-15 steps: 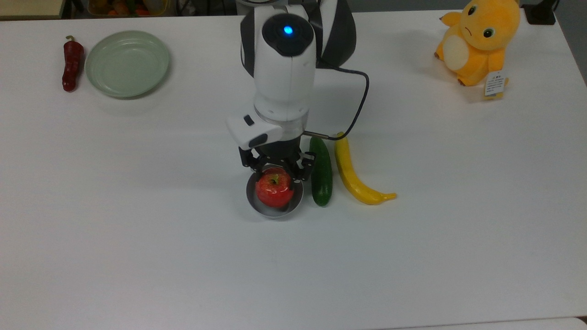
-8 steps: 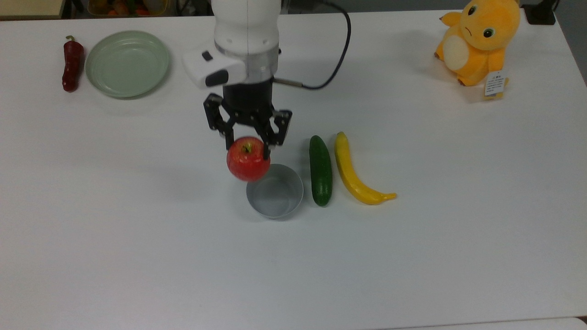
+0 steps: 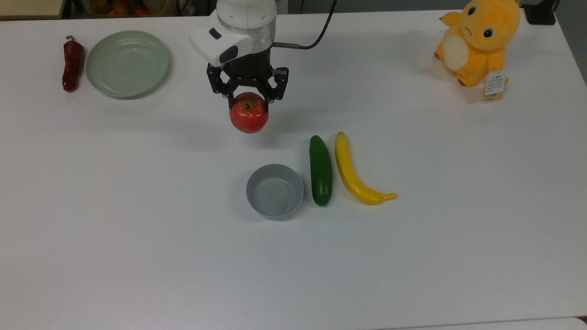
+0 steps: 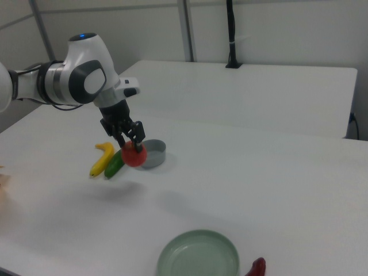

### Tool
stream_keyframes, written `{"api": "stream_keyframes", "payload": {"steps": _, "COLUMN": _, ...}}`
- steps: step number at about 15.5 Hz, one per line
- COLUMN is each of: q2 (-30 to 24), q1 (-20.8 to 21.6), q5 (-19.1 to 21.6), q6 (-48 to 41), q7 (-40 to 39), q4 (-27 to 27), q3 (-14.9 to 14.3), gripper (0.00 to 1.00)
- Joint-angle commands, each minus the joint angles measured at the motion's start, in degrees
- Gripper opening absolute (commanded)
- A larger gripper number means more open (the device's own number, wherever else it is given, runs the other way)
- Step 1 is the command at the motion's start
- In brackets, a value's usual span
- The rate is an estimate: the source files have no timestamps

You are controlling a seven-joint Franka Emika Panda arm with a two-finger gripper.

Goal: Red apple placed in the center of the desktop
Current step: 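Lift the red apple out of the grey bowl and carry it away, then lower the apple onto the table and open the gripper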

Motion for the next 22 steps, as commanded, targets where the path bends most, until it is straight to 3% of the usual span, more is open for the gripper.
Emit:
{"api": "stream_keyframes", "payload": {"steps": 1, "q2": -0.89, "q1": 0.21, "q5": 1.04, "q6": -1.05, "q7": -3.40, "q4": -3.74, "q3": -0.09, "gripper": 0.39}}
{"api": "stream_keyframes", "payload": {"steps": 10, "q2": 4.38, "q1": 0.56, "q5": 0.07, "q6": 1.05, "q7": -4.11, "q4": -4.10, "q3": 0.00, "gripper": 0.42}}
{"api": "stream_keyframes", "payload": {"steps": 11, "q2": 4.38, "q1": 0.56, "q5": 0.07, "q6": 1.06, "q7": -4.11, "q4": -4.02, "q3": 0.00, "gripper": 0.46}}
{"api": "stream_keyframes", "payload": {"steps": 14, "q2": 4.38, "q1": 0.56, "q5": 0.16, "q6": 0.97, "q7": -3.76, "q4": -3.93, "q3": 0.00, "gripper": 1.00}}
{"api": "stream_keyframes", "payload": {"steps": 22, "q2": 3.51, "q1": 0.47, "q5": 0.25, "q6": 0.18, "q7": -3.58, "q4": -2.96, "q3": 0.00, "gripper": 1.00}}
